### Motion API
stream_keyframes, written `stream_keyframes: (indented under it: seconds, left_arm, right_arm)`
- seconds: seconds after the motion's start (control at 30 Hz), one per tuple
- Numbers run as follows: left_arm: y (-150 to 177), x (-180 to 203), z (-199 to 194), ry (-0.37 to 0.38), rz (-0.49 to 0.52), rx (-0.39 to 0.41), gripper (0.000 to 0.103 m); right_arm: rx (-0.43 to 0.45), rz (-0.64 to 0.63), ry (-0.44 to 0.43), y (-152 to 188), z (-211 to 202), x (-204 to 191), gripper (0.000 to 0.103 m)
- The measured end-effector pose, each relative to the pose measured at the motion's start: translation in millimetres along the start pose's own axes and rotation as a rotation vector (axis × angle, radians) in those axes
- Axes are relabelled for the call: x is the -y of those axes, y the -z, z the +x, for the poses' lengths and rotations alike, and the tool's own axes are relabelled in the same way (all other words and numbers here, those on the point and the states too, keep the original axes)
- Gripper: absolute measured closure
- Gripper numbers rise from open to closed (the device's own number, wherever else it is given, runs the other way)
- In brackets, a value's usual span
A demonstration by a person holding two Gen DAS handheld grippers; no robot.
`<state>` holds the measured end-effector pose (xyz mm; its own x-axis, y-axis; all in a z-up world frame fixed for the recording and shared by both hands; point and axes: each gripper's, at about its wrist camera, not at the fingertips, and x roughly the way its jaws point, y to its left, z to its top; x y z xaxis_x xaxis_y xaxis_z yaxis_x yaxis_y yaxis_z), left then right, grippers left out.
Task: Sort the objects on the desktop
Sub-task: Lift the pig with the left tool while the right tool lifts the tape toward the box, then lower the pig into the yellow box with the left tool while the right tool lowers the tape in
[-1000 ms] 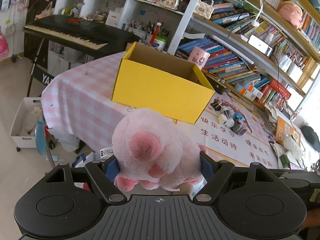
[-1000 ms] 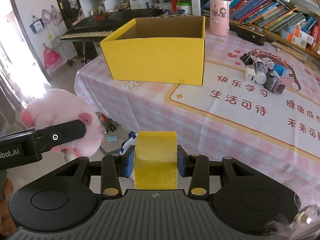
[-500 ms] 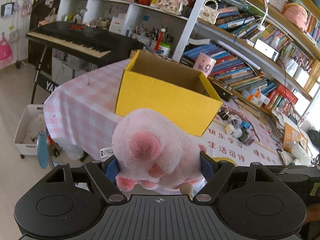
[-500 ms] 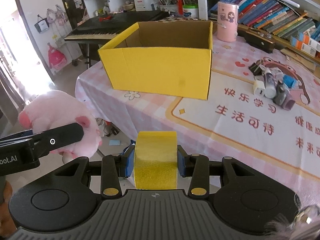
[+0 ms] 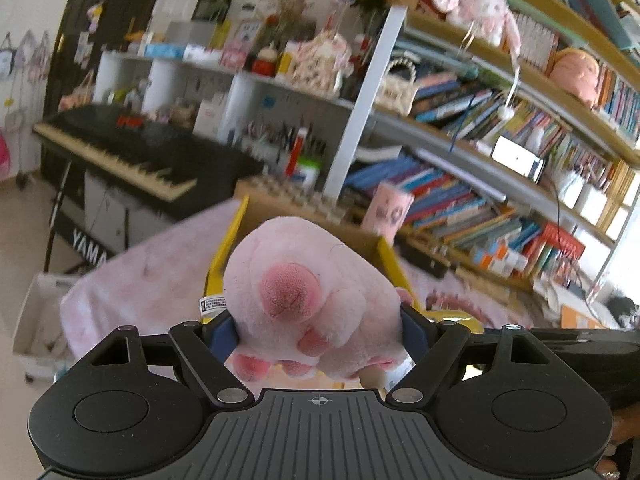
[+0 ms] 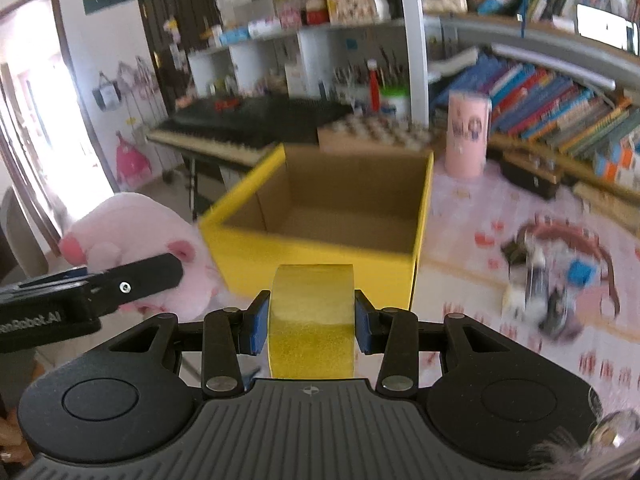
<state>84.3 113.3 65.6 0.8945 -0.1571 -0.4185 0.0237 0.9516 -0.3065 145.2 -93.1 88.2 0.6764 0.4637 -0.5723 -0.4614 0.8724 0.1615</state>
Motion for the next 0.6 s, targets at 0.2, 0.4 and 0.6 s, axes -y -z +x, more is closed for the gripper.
stream_keyframes:
  seconds: [0.2, 0.4, 0.6]
  left_arm:
    - [-27, 13, 21, -0.010, 0.037, 0.064, 0.021]
    - [-42, 19, 46, -0.052, 0.053, 0.076, 0.021]
    - [-48, 18, 88, -0.131, 0.106, 0.011, 0.021]
  right_arm:
    - [0.067, -0.037, -0.014, -41, 8, 16, 0.064]
    - [0.100, -0.078, -0.023, -72, 29, 31, 0.064]
    - [0.077, -0.111, -0.035, -93, 72, 44, 0.064]
